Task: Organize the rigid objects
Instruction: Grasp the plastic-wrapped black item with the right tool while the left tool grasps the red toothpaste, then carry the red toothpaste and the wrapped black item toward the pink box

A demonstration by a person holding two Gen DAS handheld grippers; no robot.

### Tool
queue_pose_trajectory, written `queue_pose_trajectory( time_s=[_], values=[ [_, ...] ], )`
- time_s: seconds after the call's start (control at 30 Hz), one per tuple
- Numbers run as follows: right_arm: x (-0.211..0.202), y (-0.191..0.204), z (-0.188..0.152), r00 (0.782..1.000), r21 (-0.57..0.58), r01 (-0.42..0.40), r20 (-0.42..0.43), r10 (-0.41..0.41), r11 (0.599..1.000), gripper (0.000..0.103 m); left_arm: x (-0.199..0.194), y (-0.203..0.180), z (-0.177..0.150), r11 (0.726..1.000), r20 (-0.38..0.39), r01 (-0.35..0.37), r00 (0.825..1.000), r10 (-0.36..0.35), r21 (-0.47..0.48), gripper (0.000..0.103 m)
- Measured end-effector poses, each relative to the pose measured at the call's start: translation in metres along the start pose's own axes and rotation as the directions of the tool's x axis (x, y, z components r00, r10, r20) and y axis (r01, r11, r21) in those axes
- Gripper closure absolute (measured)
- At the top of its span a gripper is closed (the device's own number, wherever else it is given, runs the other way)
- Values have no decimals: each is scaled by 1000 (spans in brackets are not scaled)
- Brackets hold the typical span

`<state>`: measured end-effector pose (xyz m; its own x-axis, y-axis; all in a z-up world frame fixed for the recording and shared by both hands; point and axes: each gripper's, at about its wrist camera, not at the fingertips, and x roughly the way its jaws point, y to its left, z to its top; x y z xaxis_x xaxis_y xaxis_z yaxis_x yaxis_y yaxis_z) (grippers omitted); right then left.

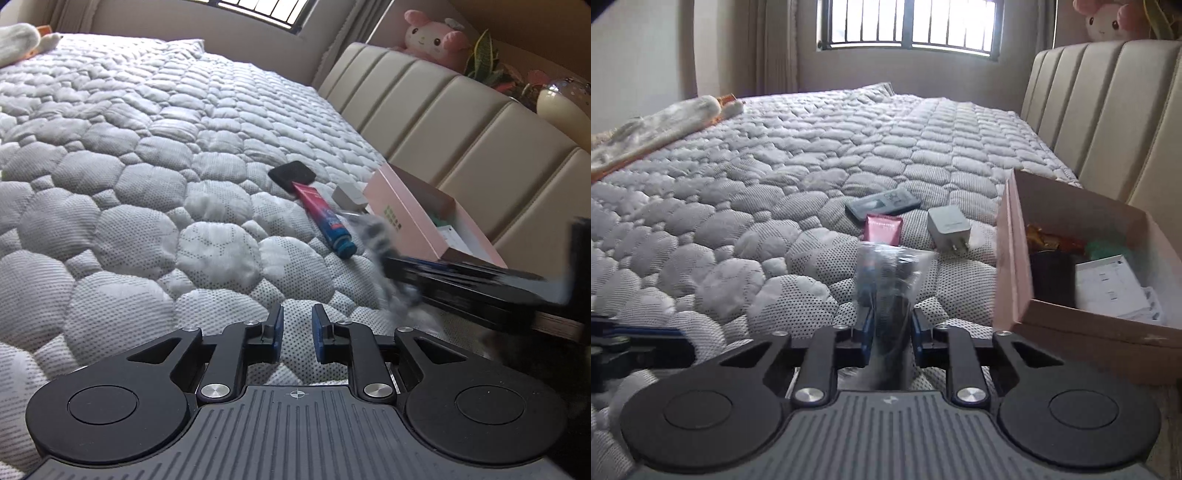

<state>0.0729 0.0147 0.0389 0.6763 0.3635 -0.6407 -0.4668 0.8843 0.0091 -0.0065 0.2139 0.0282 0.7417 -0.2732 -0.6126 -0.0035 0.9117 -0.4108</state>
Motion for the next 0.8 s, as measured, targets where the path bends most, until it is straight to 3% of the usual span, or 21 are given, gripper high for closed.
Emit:
queue_pose_trajectory(
  time_s=[0.17, 0.33, 0.57, 0.63, 0.7, 0.8],
  values=[
    [-50, -24, -18, 999, 40, -34, 21, 33, 999, 84, 24, -15, 15, 1000, -4, -4, 1000, 4, 26, 85],
    [-84, -42, -60, 995, -34, 88, 55, -86, 996, 84, 65, -34, 56, 1000, -5, 5, 1000, -5, -5, 85],
    [-91, -83, -103, 996, 60, 93, -9, -93, 994, 82, 140, -64, 94, 986, -63, -154, 985, 158, 60, 83],
    [-93, -88, -111, 997, 83, 78, 2, -78, 993, 76, 150, -74, 94, 973, -56, -200, 977, 207, 112, 71],
    [-93, -89, -116, 998, 99, 64, 11, -65, 993, 63, 154, -79, 92, 969, -62, -209, 974, 219, 129, 68],
    [-88, -89, -120, 999, 118, 37, 9, -38, 992, 51, 158, -86, 89, 958, -68, -234, 966, 248, 165, 66]
  ],
)
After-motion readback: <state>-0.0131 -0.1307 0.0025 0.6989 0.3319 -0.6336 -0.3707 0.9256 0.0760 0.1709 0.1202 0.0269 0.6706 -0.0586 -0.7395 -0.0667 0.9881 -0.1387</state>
